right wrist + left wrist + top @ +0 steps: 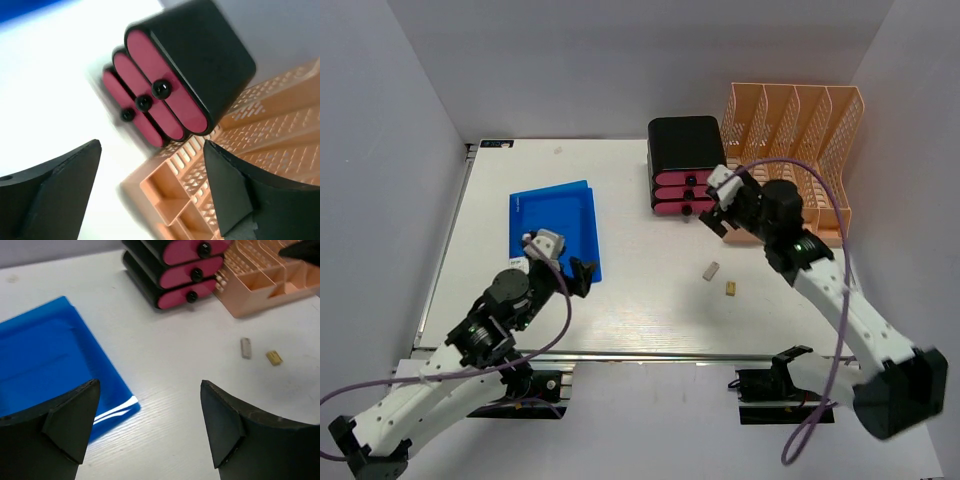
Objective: Organize the desk
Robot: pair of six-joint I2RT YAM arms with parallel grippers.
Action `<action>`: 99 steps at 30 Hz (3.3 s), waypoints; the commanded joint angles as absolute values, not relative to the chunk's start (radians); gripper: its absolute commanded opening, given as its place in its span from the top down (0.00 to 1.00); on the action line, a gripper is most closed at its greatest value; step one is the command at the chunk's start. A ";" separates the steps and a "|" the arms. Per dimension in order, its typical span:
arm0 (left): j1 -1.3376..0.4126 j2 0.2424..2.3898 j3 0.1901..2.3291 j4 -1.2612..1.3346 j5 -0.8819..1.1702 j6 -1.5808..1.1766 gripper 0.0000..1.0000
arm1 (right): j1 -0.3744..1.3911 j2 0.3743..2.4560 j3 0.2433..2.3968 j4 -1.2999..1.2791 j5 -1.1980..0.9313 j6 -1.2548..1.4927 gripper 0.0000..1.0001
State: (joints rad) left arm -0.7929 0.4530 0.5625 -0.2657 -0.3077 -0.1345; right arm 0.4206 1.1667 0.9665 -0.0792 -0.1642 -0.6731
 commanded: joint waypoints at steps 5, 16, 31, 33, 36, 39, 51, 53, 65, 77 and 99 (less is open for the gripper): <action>-0.788 0.816 0.543 0.070 -0.094 -0.338 0.17 | 0.388 0.976 0.830 -0.047 -0.261 -0.214 0.28; -0.871 1.632 1.018 0.080 -0.349 -0.592 0.58 | 0.299 0.910 0.755 -0.035 -0.241 -0.060 0.69; -0.936 2.097 1.365 0.288 -0.629 -0.497 0.31 | 0.245 0.847 0.752 -0.048 -0.193 -0.021 0.62; -0.936 2.134 1.376 0.337 -0.649 -0.463 0.32 | 0.244 0.845 0.753 -0.048 -0.198 -0.020 0.62; -0.936 2.189 1.434 0.345 -0.658 -0.454 0.32 | 0.244 0.844 0.752 -0.048 -0.201 -0.018 0.62; -0.936 2.238 1.489 0.353 -0.661 -0.446 0.32 | 0.244 0.842 0.752 -0.046 -0.199 -0.018 0.62; -0.905 2.390 1.701 0.273 -0.692 -0.466 0.28 | 0.247 0.821 0.746 -0.040 -0.187 -0.026 0.62; -0.905 2.414 1.747 0.235 -0.712 -0.463 0.28 | 0.247 0.822 0.747 -0.040 -0.189 -0.026 0.62; -0.896 2.419 1.744 0.250 -0.784 -0.457 0.62 | 0.250 0.818 0.742 -0.035 -0.181 -0.031 0.62; -0.925 2.270 1.488 0.376 -0.721 -0.451 0.93 | 0.250 0.824 0.729 -0.025 -0.167 -0.046 0.62; -0.994 2.048 1.260 0.357 -0.667 -0.497 0.22 | 0.241 0.841 0.695 -0.012 -0.170 -0.089 0.50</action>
